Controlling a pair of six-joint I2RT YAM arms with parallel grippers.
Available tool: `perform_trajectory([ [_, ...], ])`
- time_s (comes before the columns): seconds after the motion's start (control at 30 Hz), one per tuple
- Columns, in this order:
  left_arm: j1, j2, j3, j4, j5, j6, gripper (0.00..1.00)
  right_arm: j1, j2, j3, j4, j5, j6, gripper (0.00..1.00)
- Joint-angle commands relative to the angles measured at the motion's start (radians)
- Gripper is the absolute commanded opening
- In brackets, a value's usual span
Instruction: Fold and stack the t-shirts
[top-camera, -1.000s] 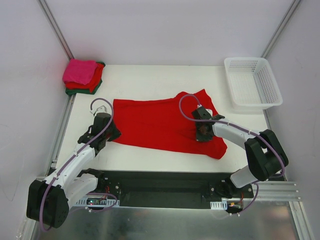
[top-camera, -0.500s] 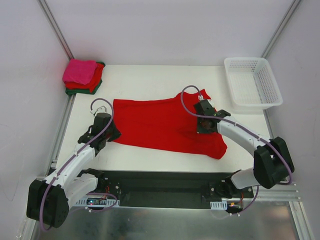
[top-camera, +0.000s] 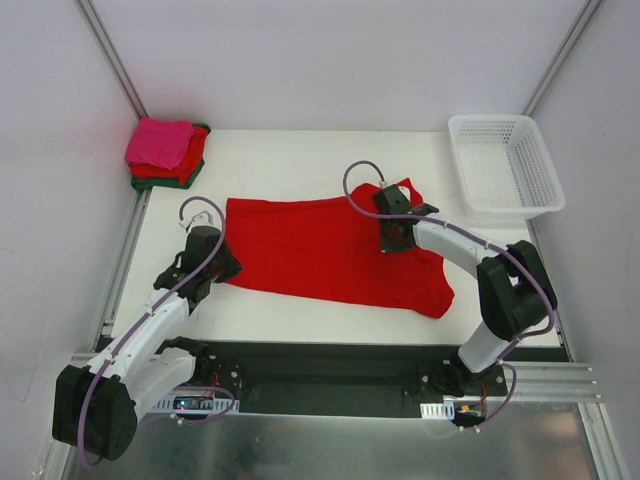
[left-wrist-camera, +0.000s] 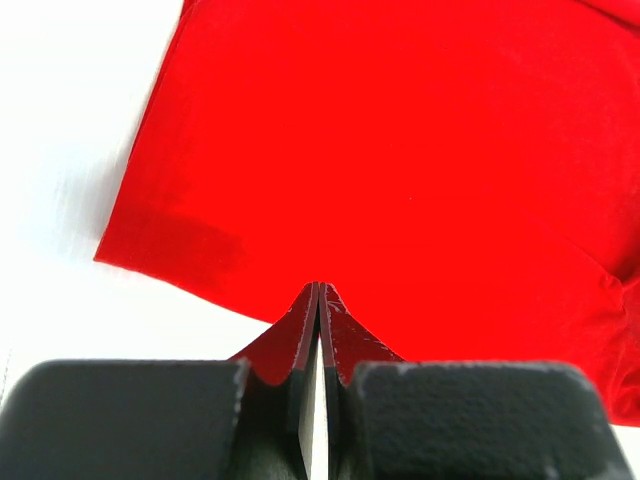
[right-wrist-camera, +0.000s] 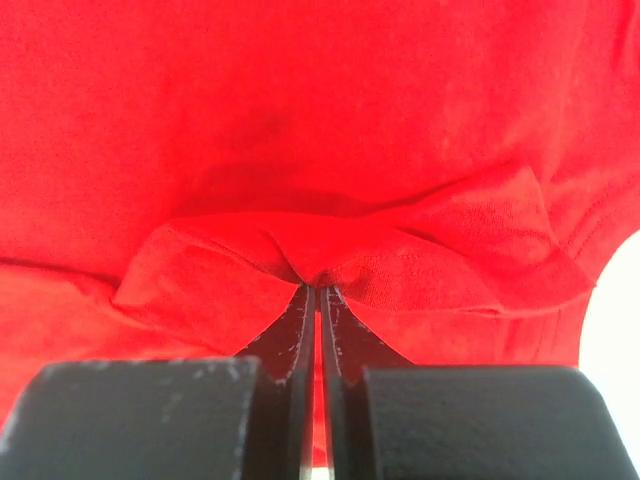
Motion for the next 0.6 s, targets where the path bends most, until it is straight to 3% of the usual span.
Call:
perform_trajectory([
  [0.0,-0.010,-0.018,-0.016,-0.013,-0.017,0.013,0.00,-0.003,0.033,0.073,0.029,0.034,-0.016,0.01],
  [0.57,-0.012,-0.018,-0.022,-0.016,-0.018,0.013,0.01,-0.005,0.157,0.230,0.011,0.062,-0.080,0.01],
])
